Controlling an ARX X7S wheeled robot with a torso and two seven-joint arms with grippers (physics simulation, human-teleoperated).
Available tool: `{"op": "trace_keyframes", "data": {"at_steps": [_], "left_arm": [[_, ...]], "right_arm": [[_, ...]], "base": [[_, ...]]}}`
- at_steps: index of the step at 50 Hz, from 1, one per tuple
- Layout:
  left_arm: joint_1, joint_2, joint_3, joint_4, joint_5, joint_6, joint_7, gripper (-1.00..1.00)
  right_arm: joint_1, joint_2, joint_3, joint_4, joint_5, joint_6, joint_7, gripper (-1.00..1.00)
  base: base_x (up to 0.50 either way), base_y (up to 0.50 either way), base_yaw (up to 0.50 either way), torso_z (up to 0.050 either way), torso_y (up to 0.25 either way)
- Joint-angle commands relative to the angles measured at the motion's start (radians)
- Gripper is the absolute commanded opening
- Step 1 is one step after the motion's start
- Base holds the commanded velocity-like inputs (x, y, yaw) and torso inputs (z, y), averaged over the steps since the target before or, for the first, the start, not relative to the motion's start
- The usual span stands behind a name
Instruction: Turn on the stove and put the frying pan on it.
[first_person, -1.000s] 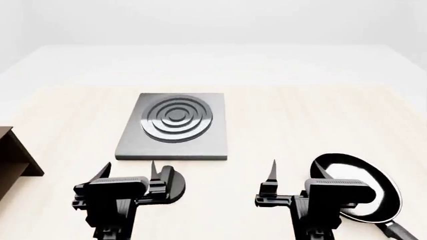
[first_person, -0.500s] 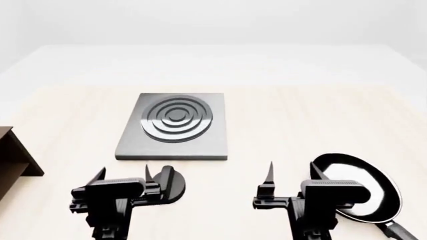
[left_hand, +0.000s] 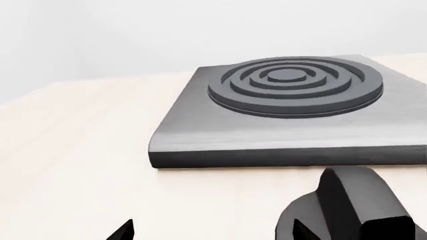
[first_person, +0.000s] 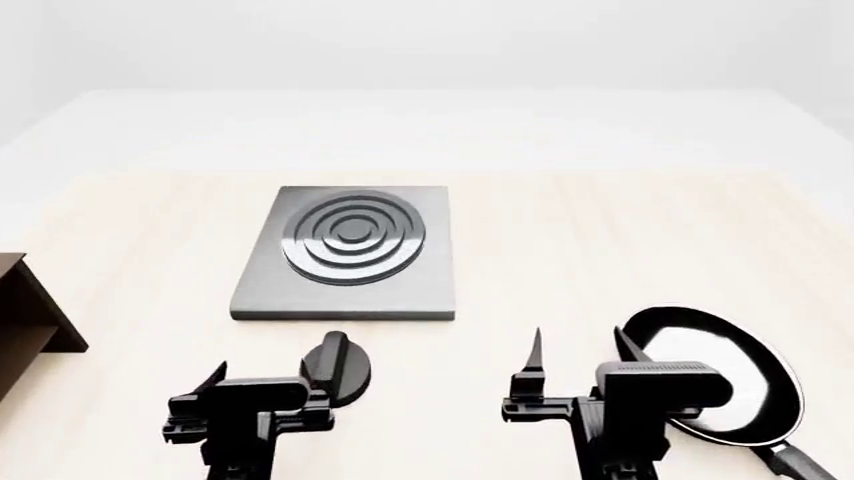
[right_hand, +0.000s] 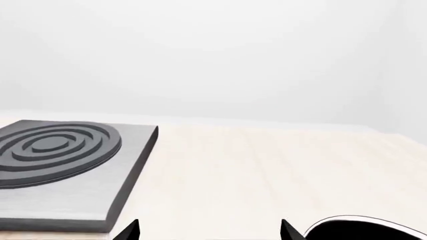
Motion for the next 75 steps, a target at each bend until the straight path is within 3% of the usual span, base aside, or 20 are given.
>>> {"op": "trace_keyframes", "data": {"at_steps": [1, 11, 30, 38, 46, 57, 58, 60, 61, 62, 63, 64, 65, 66, 67, 68, 71, 72, 75], "left_arm": [[-0.027, 0.007, 0.03, -0.067, 0.018, 0.002, -0.005, 1.0], [-0.03, 0.012, 0.086, 0.02, 0.016, -0.059, 0.031, 1.0], [0.031, -0.009, 0.176, 0.445, -0.07, -0.313, 0.104, 1.0], [0.014, -0.044, 0.092, 0.698, -0.175, -0.508, 0.08, 1.0], [-0.02, -0.073, -0.035, 0.842, -0.24, -0.607, 0.03, 1.0], [0.002, -0.084, -0.077, 0.854, -0.252, -0.594, 0.015, 1.0], [0.002, -0.097, -0.098, 0.861, -0.253, -0.606, 0.008, 1.0], [0.009, -0.098, -0.108, 0.858, -0.253, -0.598, 0.005, 1.0], [0.03, -0.097, -0.132, 0.806, -0.219, -0.485, 0.013, 1.0], [0.031, -0.096, -0.132, 0.801, -0.218, -0.479, 0.014, 1.0], [0.033, -0.096, -0.131, 0.793, -0.217, -0.471, 0.016, 1.0], [0.038, -0.096, -0.127, 0.79, -0.213, -0.463, 0.018, 1.0], [0.039, -0.096, -0.127, 0.789, -0.213, -0.461, 0.017, 1.0], [0.039, -0.098, -0.129, 0.789, -0.215, -0.462, 0.018, 1.0], [0.039, -0.099, -0.131, 0.788, -0.217, -0.461, 0.018, 1.0], [0.038, -0.099, -0.132, 0.788, -0.218, -0.46, 0.017, 1.0], [0.038, -0.098, -0.138, 0.782, -0.223, -0.458, 0.016, 1.0], [0.039, -0.098, -0.138, 0.781, -0.222, -0.456, 0.015, 1.0], [0.04, -0.1, -0.137, 0.781, -0.223, -0.454, 0.015, 1.0]], "right_arm": [[0.004, 0.007, -0.007, 0.01, 0.008, -0.003, 0.004, 1.0], [-0.002, 0.017, -0.004, 0.001, 0.018, -0.006, 0.008, 1.0], [0.001, 0.024, 0.03, 0.017, 0.053, -0.004, 0.029, 1.0], [0.005, 0.026, 0.021, 0.026, 0.063, 0.009, 0.028, 1.0], [0.014, 0.058, -0.009, -0.057, 0.033, 0.084, 0.047, 1.0], [0.166, 0.132, 0.012, -0.409, 0.077, 0.54, 0.069, 1.0], [0.26, 0.178, 0.019, -0.559, 0.078, 0.69, 0.086, 1.0], [0.338, 0.205, 0.021, -0.651, 0.101, 0.885, 0.07, 1.0], [0.488, 0.355, -0.129, -0.501, 0.251, 1.035, -0.08, 1.0], [0.638, 0.505, -0.279, -0.384, 0.101, 1.185, -0.23, 1.0], [0.488, 0.574, -0.162, -0.234, -0.049, 1.035, -0.38, 1.0], [0.426, 0.619, -0.206, -0.189, -0.199, 0.885, -0.53, 1.0], [0.576, 0.769, -0.356, -0.259, -0.349, 1.035, -0.68, 1.0], [0.669, 0.823, -0.506, -0.263, -0.499, 1.185, -0.83, 1.0], [0.67, 0.83, -0.656, -0.261, -0.649, 1.234, -0.98, 1.0], [0.67, 0.834, -0.7, -0.262, -0.799, 1.234, -1.13, 1.0], [0.665, 0.873, -0.723, -0.253, -1.249, 1.234, -1.58, 1.0], [0.662, 0.882, -0.724, -0.249, -1.269, 1.234, -1.73, 1.0], [0.639, 0.907, -0.735, -0.251, -1.276, 1.234, -1.787, 1.0]], "base": [[0.0, 0.0, 0.0, 0.0, 0.0], [0.0, 0.0, 0.0, 0.0, 0.0], [0.0, 0.0, 0.0, 0.0, 0.001], [0.0, 0.0, 0.0, 0.0, 0.0], [0.0, 0.0, 0.0, 0.0, 0.0], [0.0, 0.0, 0.0, 0.0, 0.0], [0.0, 0.0, 0.0, 0.0, 0.0], [0.0, 0.0, 0.0, 0.0, 0.0], [0.0, 0.0, 0.0, 0.0, 0.0], [0.0, 0.0, 0.0, 0.0, 0.0], [0.0, 0.0, 0.0, 0.0, 0.0], [0.0, 0.0, 0.0, 0.0, 0.0], [0.0, 0.0, 0.0, 0.0, 0.0], [0.0, 0.0, 0.0, 0.0, 0.0], [0.0, 0.0, 0.0, 0.0, 0.0], [0.0, 0.0, 0.0, 0.0, 0.0], [0.0, 0.0, 0.0, 0.0, 0.0], [0.0, 0.0, 0.0, 0.0, 0.0], [0.0, 0.0, 0.0, 0.0, 0.0]]}}
